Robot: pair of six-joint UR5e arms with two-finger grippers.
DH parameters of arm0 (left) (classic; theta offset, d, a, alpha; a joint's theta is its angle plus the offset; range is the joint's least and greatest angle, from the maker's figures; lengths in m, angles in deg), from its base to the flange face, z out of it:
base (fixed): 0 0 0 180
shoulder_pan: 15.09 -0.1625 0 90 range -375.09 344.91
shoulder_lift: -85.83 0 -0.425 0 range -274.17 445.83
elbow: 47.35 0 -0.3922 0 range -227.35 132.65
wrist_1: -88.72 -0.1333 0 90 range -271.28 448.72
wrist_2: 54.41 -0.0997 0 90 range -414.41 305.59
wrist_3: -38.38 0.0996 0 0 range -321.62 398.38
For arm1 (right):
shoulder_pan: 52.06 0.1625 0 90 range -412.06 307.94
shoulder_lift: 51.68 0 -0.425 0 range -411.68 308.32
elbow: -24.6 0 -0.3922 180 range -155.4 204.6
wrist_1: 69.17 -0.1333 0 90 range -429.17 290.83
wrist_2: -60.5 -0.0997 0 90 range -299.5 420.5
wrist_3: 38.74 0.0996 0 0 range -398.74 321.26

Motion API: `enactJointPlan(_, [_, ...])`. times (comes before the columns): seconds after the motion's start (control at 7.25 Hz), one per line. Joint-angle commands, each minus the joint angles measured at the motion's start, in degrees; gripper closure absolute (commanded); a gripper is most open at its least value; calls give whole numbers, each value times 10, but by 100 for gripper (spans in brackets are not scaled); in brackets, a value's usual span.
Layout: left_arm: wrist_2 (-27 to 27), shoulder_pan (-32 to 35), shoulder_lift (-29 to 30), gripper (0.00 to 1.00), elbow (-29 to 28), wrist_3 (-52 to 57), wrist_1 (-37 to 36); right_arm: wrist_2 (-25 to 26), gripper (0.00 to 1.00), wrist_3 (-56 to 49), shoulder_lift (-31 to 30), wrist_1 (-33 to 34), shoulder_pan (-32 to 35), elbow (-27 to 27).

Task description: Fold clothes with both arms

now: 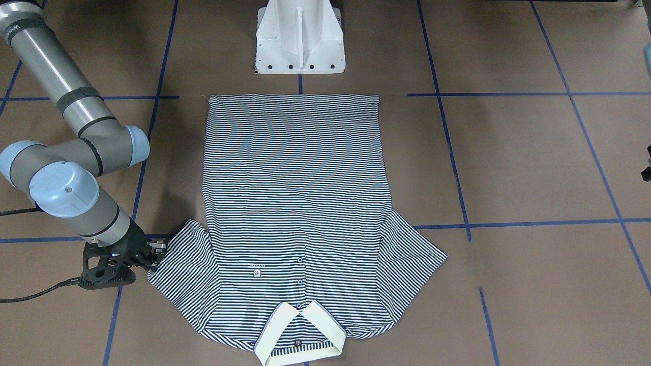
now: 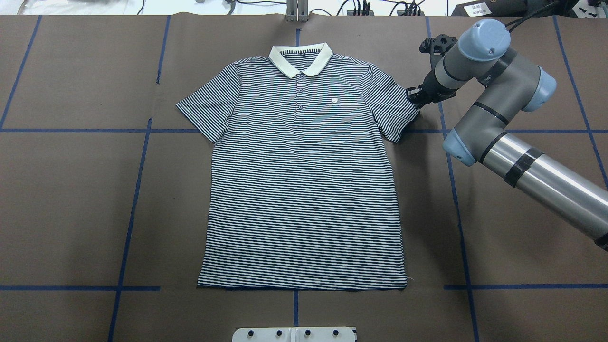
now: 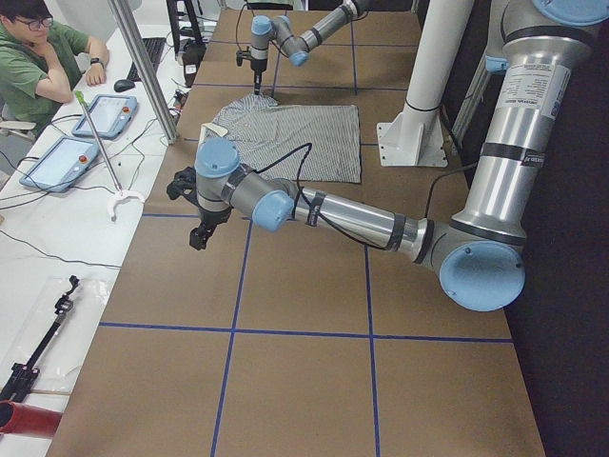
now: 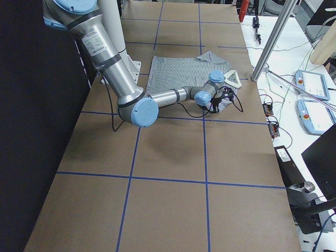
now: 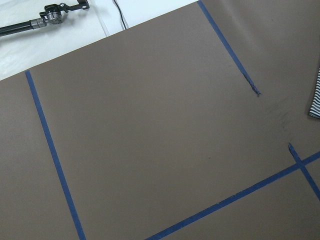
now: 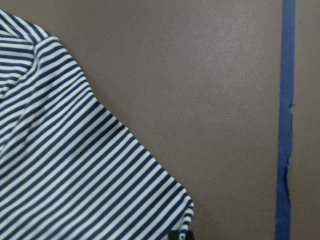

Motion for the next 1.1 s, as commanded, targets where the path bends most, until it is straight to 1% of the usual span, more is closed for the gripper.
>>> enactJointPlan(0.0, [0, -1, 0, 0, 0, 0, 0, -10, 100, 5, 1, -1, 3, 27])
enactJointPlan(0.28, [0, -1, 0, 0, -1, 0, 0, -42, 100, 6, 0, -5, -6, 85])
enactJointPlan(0.41, [0, -1, 0, 0, -1, 0, 0, -37, 100, 12, 3, -12, -38, 110])
enactJointPlan(0.55, [0, -1, 0, 0, -4, 2, 0, -24, 100, 23, 30, -9, -62, 108])
enactJointPlan(0.69, [0, -1, 0, 0, -6, 5, 0, 27, 100, 23, 82, -5, -80, 65])
enactJointPlan(0.83, [0, -1, 0, 0, -7, 4, 0, 43, 100, 23, 150, -6, -84, -20])
enactJointPlan(0.97, [0, -1, 0, 0, -7, 3, 0, 58, 100, 22, 170, -8, -82, -56])
